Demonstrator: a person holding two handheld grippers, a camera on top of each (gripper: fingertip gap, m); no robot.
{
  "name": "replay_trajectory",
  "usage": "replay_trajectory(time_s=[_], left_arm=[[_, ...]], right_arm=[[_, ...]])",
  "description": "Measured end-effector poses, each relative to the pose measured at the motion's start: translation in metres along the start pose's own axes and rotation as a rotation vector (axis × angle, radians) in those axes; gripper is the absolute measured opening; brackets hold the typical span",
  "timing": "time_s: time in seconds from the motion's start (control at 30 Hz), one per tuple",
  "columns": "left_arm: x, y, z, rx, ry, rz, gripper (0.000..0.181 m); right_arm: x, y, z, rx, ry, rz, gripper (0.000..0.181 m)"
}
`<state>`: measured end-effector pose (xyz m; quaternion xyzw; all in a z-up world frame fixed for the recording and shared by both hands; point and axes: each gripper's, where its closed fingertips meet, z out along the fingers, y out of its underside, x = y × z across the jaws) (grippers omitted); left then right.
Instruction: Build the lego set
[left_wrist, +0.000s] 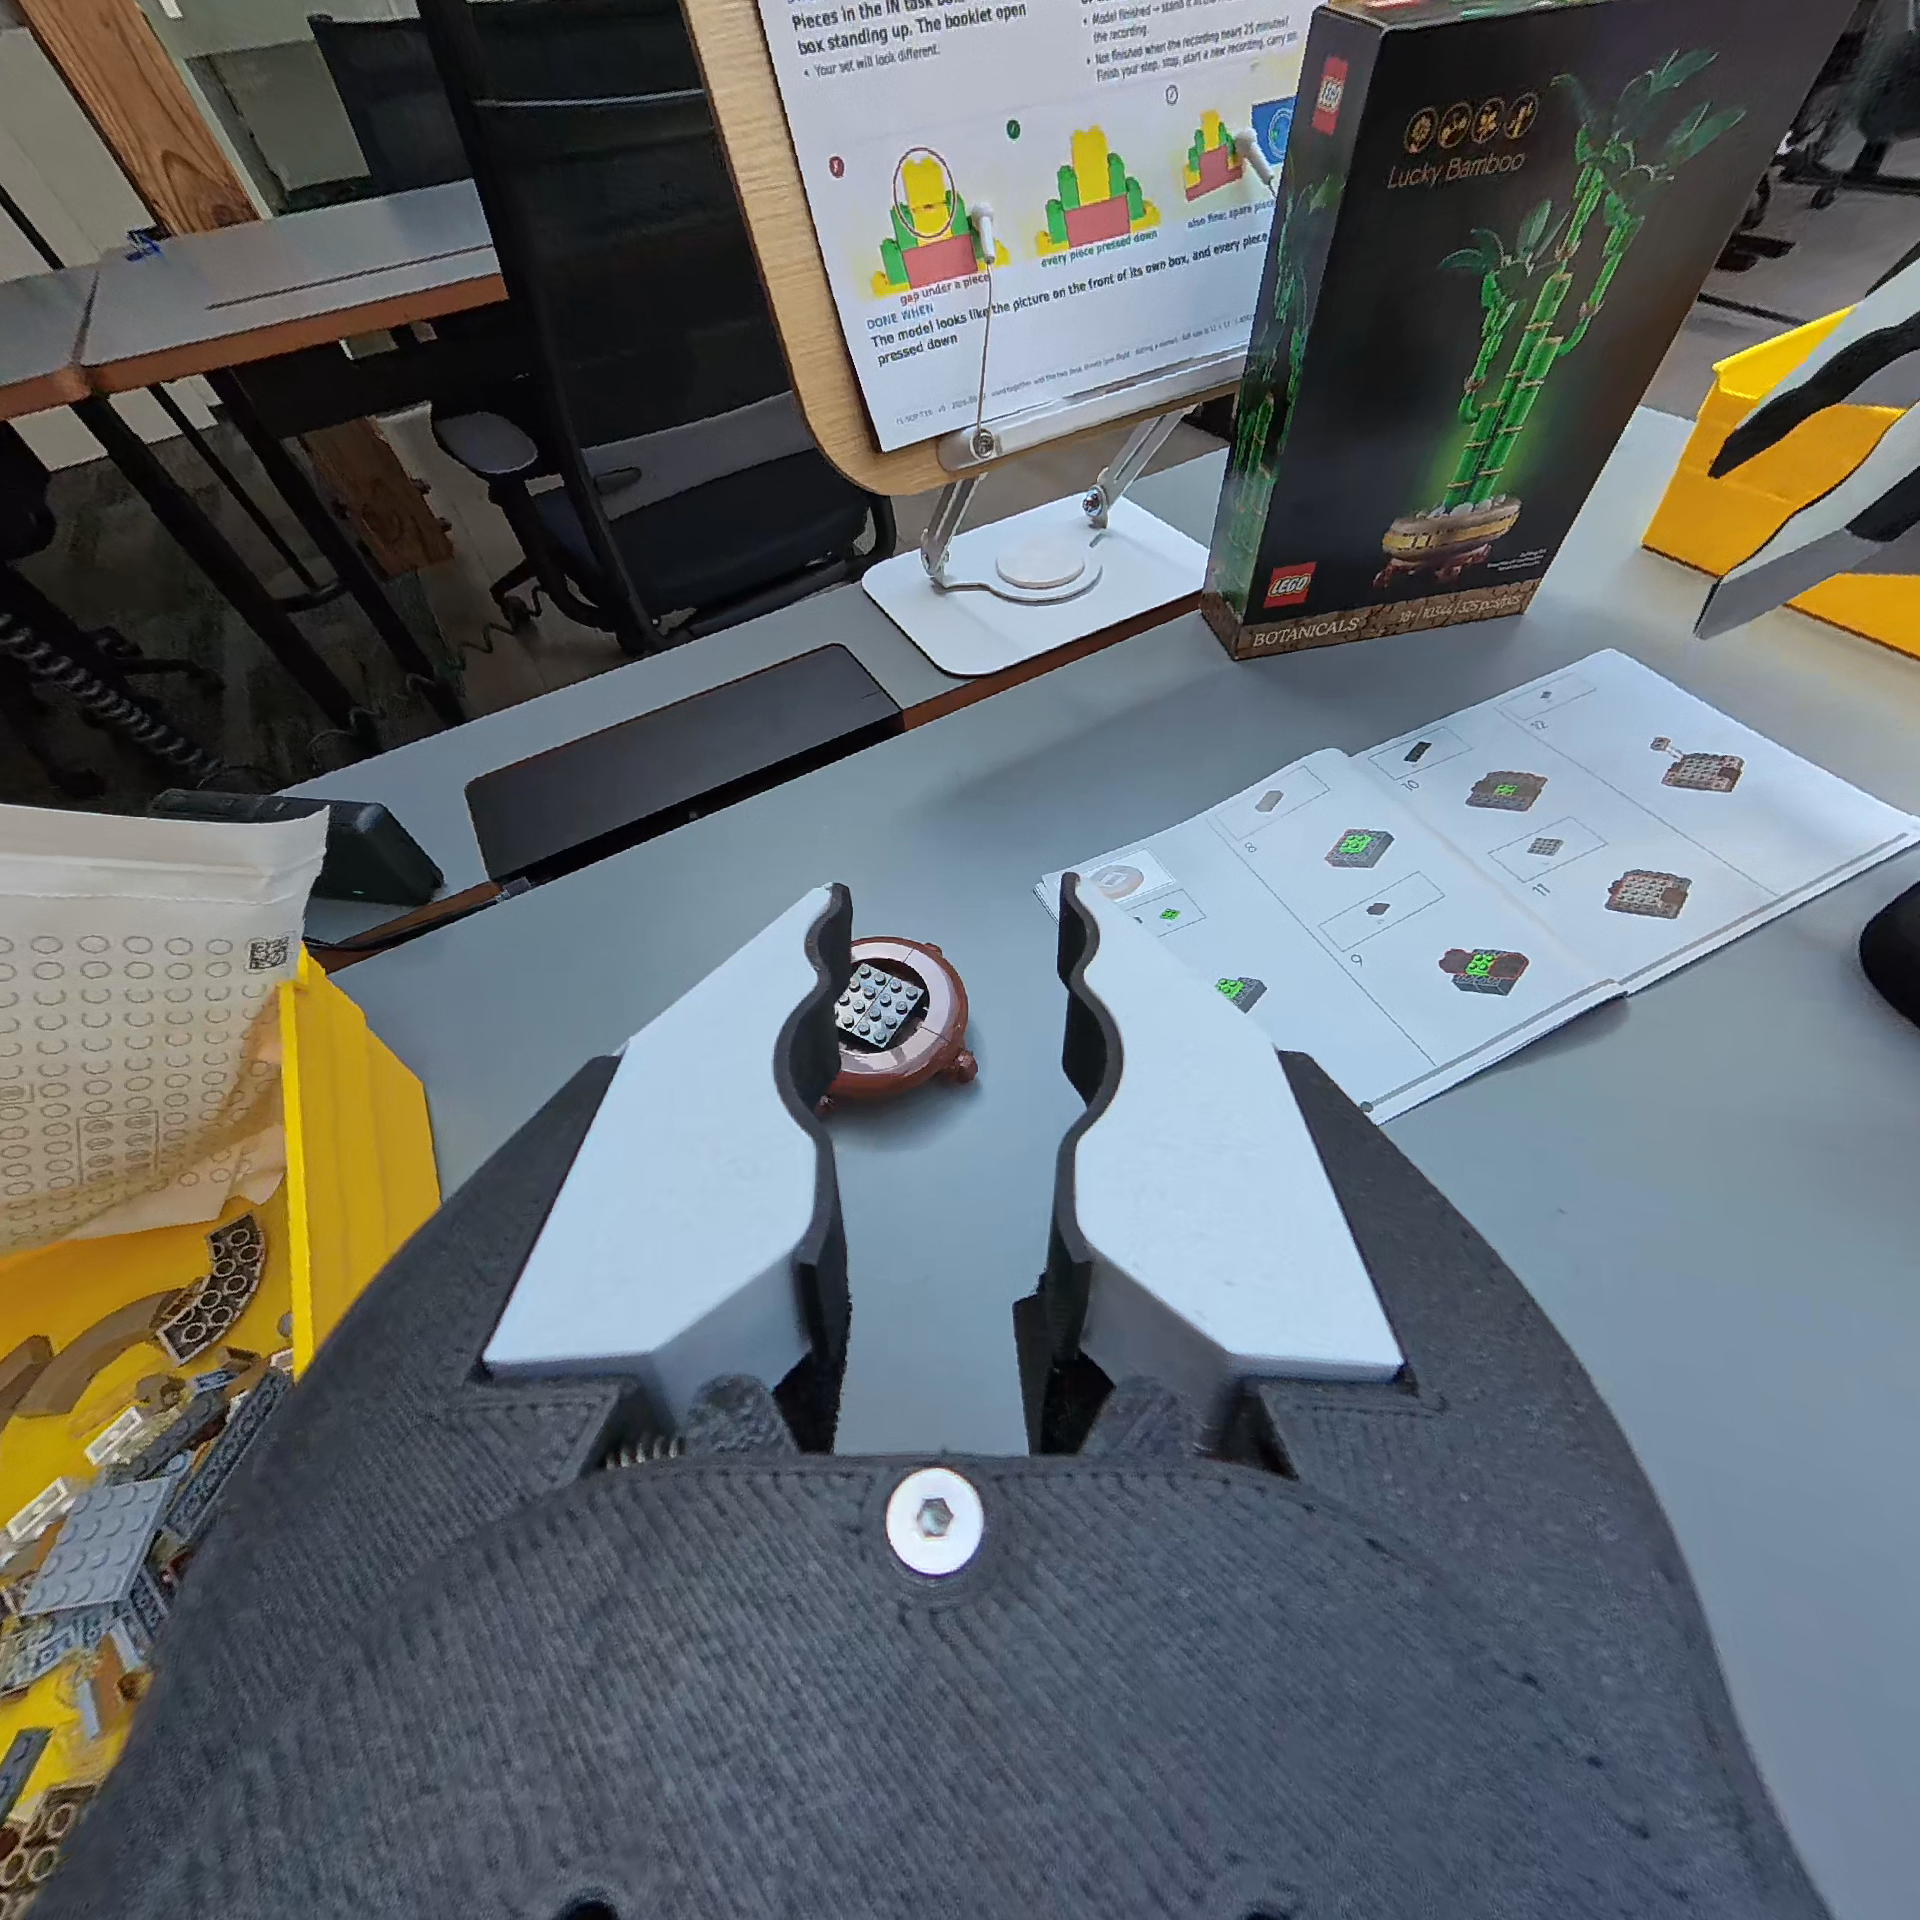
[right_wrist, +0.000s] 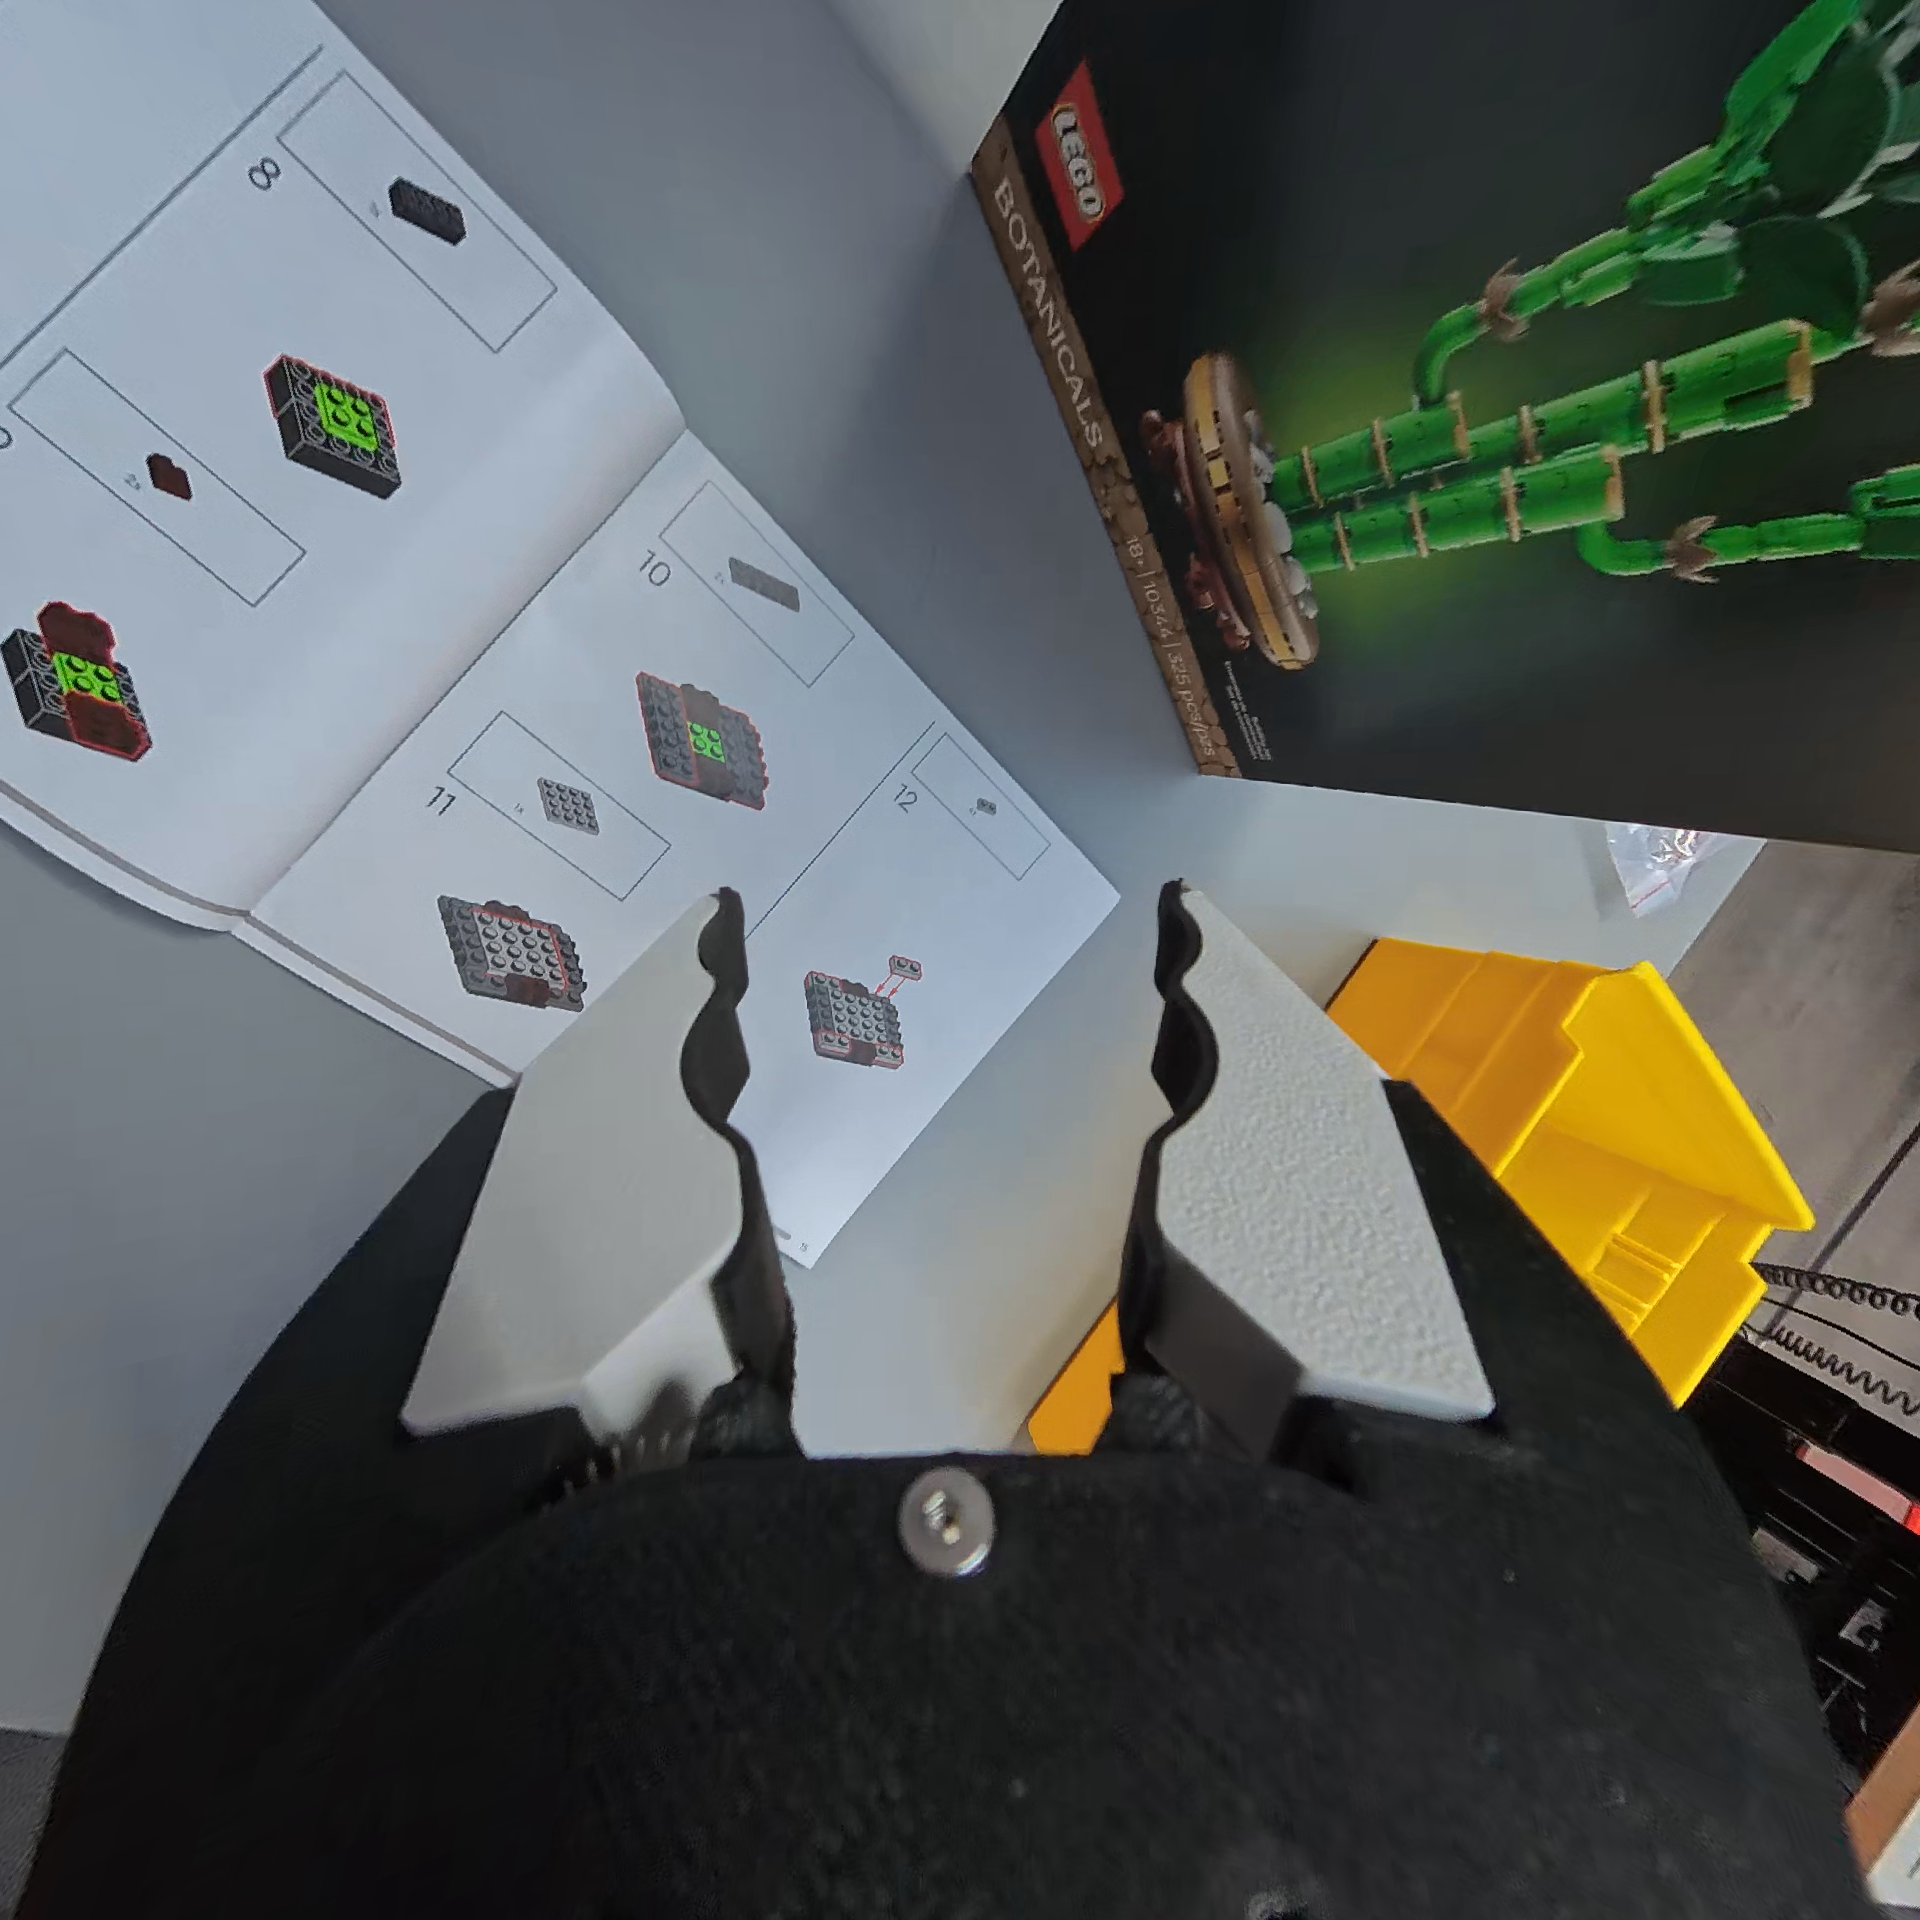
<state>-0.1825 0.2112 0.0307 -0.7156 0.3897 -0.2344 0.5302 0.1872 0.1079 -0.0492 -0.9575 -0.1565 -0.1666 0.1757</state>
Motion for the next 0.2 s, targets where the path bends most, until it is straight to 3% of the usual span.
replay_trajectory(time_s=[0.2], left_arm=[[-0.029, 0.012, -0.016, 0.007, -0.05, 0.036, 0.039]], right_arm=[[0.008, -0.05, -0.024, 0.245, 0.044, 0.007, 0.092]])
